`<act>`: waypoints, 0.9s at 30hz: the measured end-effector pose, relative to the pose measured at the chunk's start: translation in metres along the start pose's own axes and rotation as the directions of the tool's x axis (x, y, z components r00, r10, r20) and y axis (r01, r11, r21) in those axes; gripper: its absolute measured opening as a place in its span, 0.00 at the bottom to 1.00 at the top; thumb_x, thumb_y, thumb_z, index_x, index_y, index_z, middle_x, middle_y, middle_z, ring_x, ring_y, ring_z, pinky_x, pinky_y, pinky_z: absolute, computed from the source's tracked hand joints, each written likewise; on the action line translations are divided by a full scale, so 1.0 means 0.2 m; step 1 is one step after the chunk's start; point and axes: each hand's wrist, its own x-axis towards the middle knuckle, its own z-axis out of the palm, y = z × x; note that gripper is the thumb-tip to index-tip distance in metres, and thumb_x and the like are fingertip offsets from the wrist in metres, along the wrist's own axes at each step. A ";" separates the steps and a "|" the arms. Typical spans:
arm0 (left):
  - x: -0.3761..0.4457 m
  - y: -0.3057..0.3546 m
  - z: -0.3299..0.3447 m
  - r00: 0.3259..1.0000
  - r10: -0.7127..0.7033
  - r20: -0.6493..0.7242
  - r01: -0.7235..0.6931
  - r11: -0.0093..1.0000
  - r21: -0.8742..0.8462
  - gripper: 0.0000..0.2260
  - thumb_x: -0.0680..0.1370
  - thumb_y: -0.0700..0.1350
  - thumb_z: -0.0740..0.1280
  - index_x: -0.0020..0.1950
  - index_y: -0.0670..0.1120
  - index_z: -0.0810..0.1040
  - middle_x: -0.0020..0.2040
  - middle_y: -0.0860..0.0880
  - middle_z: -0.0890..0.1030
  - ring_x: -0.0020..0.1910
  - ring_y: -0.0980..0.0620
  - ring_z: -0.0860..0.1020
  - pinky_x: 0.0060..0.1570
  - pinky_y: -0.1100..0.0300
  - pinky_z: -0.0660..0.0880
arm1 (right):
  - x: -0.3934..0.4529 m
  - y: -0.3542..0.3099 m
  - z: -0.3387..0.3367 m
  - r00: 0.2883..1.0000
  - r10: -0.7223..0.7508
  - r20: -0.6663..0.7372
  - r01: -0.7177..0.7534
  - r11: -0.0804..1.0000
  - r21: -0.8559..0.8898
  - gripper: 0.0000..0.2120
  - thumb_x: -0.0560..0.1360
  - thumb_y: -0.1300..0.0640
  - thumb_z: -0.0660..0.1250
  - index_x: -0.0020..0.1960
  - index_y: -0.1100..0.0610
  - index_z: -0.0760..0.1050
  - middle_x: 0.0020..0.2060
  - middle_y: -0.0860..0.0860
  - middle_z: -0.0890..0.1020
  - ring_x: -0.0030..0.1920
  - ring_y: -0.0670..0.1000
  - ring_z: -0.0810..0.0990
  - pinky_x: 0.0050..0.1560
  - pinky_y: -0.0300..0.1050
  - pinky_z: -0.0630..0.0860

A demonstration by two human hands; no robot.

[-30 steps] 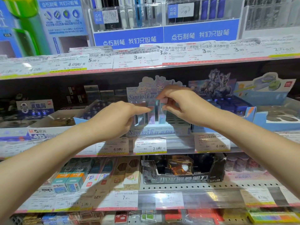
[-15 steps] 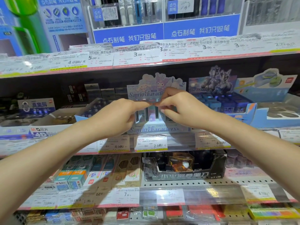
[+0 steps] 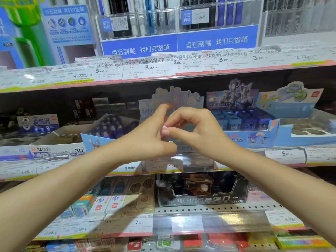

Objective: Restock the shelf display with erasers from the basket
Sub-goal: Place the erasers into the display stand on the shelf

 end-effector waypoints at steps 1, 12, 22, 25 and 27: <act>0.00 0.01 0.00 1.000 -0.021 0.023 0.022 0.998 -0.055 0.31 0.61 0.40 0.65 0.64 0.44 0.63 0.47 0.43 0.75 0.34 0.56 0.73 0.33 0.66 0.69 | 0.00 0.00 -0.01 1.000 0.006 0.011 -0.006 1.000 0.010 0.02 0.68 0.60 0.71 0.40 0.56 0.79 0.36 0.52 0.82 0.38 0.52 0.81 0.44 0.49 0.78; -0.01 -0.01 -0.11 0.889 -0.438 0.134 0.435 0.717 -0.544 0.12 0.78 0.48 0.59 0.44 0.40 0.76 0.34 0.43 0.79 0.27 0.53 0.76 0.26 0.64 0.77 | -0.04 0.03 -0.15 0.990 0.138 -0.003 -0.134 0.968 0.212 0.05 0.69 0.67 0.68 0.40 0.60 0.76 0.37 0.57 0.81 0.40 0.54 0.81 0.47 0.47 0.79; -0.01 -0.03 -0.10 0.912 -0.381 -0.149 0.230 0.779 -0.583 0.02 0.71 0.32 0.68 0.40 0.37 0.79 0.28 0.47 0.80 0.25 0.56 0.77 0.27 0.68 0.76 | -0.06 0.02 -0.17 0.951 0.302 0.068 -0.309 0.914 0.263 0.09 0.69 0.65 0.69 0.49 0.58 0.77 0.43 0.51 0.82 0.40 0.46 0.83 0.48 0.42 0.80; -0.01 -0.02 -0.05 0.913 -0.348 -0.215 0.173 0.804 -0.568 0.04 0.72 0.31 0.67 0.39 0.38 0.78 0.30 0.44 0.79 0.25 0.54 0.78 0.28 0.67 0.76 | -0.04 0.03 -0.14 0.927 0.375 0.005 -0.359 0.884 0.299 0.10 0.69 0.66 0.70 0.47 0.56 0.75 0.41 0.50 0.80 0.35 0.46 0.83 0.43 0.38 0.80; 0.00 -0.01 -0.03 0.921 -0.329 -0.210 0.159 0.808 -0.567 0.05 0.72 0.31 0.67 0.38 0.38 0.78 0.31 0.43 0.80 0.27 0.52 0.80 0.29 0.66 0.77 | -0.03 0.04 -0.13 0.916 0.398 -0.051 -0.369 0.884 0.286 0.11 0.69 0.67 0.70 0.46 0.54 0.74 0.40 0.51 0.80 0.37 0.48 0.82 0.46 0.41 0.80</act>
